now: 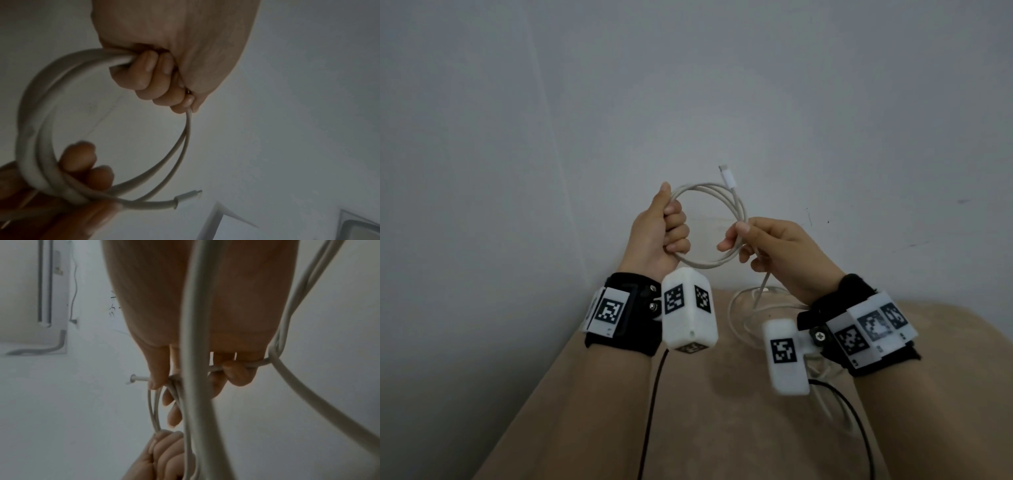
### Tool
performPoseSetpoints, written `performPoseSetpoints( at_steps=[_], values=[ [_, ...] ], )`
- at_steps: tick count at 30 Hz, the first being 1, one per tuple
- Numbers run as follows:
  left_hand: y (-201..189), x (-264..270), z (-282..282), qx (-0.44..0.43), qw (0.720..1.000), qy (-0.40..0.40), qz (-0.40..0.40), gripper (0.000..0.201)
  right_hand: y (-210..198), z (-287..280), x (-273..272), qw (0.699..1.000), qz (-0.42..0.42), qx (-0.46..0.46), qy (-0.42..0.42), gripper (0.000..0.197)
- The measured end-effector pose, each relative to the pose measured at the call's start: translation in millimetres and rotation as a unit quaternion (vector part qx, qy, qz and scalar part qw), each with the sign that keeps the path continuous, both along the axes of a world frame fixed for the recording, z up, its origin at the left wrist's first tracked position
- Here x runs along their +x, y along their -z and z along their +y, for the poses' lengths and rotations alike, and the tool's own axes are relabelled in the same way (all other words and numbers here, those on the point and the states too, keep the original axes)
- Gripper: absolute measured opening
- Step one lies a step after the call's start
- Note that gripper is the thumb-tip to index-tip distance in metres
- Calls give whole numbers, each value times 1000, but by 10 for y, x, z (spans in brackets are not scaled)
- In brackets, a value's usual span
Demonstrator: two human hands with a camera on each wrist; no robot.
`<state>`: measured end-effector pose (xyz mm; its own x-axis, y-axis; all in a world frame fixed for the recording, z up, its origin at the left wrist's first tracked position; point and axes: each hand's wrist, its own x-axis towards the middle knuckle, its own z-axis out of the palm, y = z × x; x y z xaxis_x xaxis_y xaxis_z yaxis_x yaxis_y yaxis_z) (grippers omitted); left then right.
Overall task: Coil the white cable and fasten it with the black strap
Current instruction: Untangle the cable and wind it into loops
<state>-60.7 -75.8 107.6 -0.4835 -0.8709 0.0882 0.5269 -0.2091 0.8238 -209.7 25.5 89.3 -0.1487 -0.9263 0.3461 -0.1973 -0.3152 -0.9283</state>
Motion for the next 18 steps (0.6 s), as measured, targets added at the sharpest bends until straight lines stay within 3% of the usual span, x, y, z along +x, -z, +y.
performPoseSetpoints(
  at_steps=[9, 14, 18],
  values=[
    [42, -23, -24, -5, 998, 33, -44, 45, 38, -40, -26, 1000, -13, -6, 24, 26],
    [76, 38, -68, -68, 985, 31, -156, 47, 40, -13, -57, 996, 82, 21, 16, 27],
    [44, 93, -21, -138, 948, 56, -283, 68, 2, 31, -77, 982, 180, 51, -9, 28]
  ],
)
